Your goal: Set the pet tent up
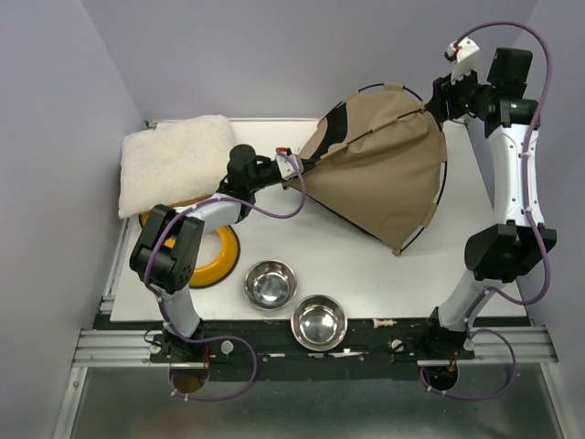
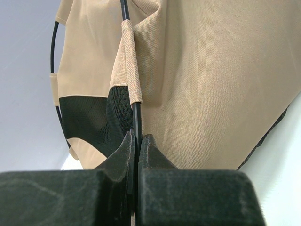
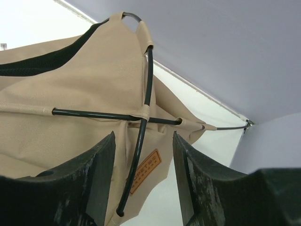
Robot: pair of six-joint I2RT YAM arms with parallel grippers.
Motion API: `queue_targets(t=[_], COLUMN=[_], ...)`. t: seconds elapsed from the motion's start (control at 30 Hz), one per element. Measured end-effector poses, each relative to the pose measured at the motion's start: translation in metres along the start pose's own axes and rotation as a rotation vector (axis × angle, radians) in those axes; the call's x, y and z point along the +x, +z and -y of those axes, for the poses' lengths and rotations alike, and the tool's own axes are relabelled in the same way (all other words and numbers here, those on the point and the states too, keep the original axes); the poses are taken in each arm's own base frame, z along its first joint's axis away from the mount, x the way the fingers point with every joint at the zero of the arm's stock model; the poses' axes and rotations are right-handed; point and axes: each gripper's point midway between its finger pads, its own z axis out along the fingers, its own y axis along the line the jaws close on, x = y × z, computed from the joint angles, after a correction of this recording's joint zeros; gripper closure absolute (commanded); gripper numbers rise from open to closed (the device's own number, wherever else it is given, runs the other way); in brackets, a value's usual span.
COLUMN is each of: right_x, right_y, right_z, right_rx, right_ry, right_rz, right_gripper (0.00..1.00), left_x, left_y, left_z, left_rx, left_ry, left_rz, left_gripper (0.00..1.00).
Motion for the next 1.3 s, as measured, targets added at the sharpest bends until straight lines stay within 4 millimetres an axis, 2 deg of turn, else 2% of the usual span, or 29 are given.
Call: queue_targets(t=[0.17, 0.3, 0.43, 0.5, 0.73, 0.83, 0.9, 0.93, 1.03, 1.1, 1.13, 1.17, 1.23, 1.3], right_x=[0.005, 0.018, 0.040, 0.047, 0.050, 0.041, 0.031, 0.023, -0.007, -0.025, -0.030, -0.035, -0.042, -0.045], right_y=[0.002, 0.006, 0.010, 0.009, 0.001, -0.004, -0.014, -0.022, -0.052, -0.076, -0.088, -0.099, -0.115, -0.122], right_z=[-0.004, -0.001, 0.010, 0.013, 0.007, -0.002, -0.009, -0.013, -0.025, -0.038, -0.048, -0.058, -0.074, -0.086], right_rx=[-0.019, -0.013, 0.014, 0.012, -0.027, -0.066, -0.081, -0.084, -0.083, -0.068, -0.063, -0.060, -0.039, -0.025], right_ry=[0.007, 0.001, 0.004, 0.018, 0.078, 0.130, 0.179, 0.209, 0.277, 0.313, 0.334, 0.354, 0.386, 0.416], right_rz=[-0.013, -0.055, -0.111, -0.129, -0.137, -0.098, -0.061, -0.038, 0.055, 0.128, 0.157, 0.184, 0.234, 0.271], right_gripper=[0.47, 0.59, 0.80, 0.97, 0.99, 0.99, 0.99, 0.99, 0.99, 0.99, 0.99, 0.99, 0.99, 0.99], left_x=[0.000, 0.000, 0.001, 0.002, 0.005, 0.006, 0.002, 0.000, -0.012, -0.019, -0.020, -0.022, -0.022, -0.023], left_y=[0.000, 0.000, -0.002, -0.004, -0.012, -0.017, -0.016, -0.015, -0.004, 0.004, 0.007, 0.009, 0.009, 0.006], left_z=[0.000, 0.000, -0.003, -0.005, -0.015, -0.023, -0.031, -0.036, -0.065, -0.084, -0.092, -0.098, -0.103, -0.104], left_rx=[0.000, -0.001, -0.007, -0.013, -0.039, -0.061, -0.078, -0.087, -0.121, -0.148, -0.159, -0.167, -0.176, -0.179], left_ry=[0.003, 0.004, 0.003, 0.003, -0.020, -0.056, -0.090, -0.108, -0.157, -0.203, -0.228, -0.260, -0.305, -0.345], left_rz=[0.000, -0.001, -0.004, -0.006, -0.015, -0.018, -0.010, -0.003, 0.038, 0.062, 0.068, 0.073, 0.073, 0.067], left_gripper=[1.00, 1.00, 1.00, 1.00, 1.00, 1.00, 0.99, 0.90, 0.54, 0.41, 0.29, 0.21, 0.18, 0.14])
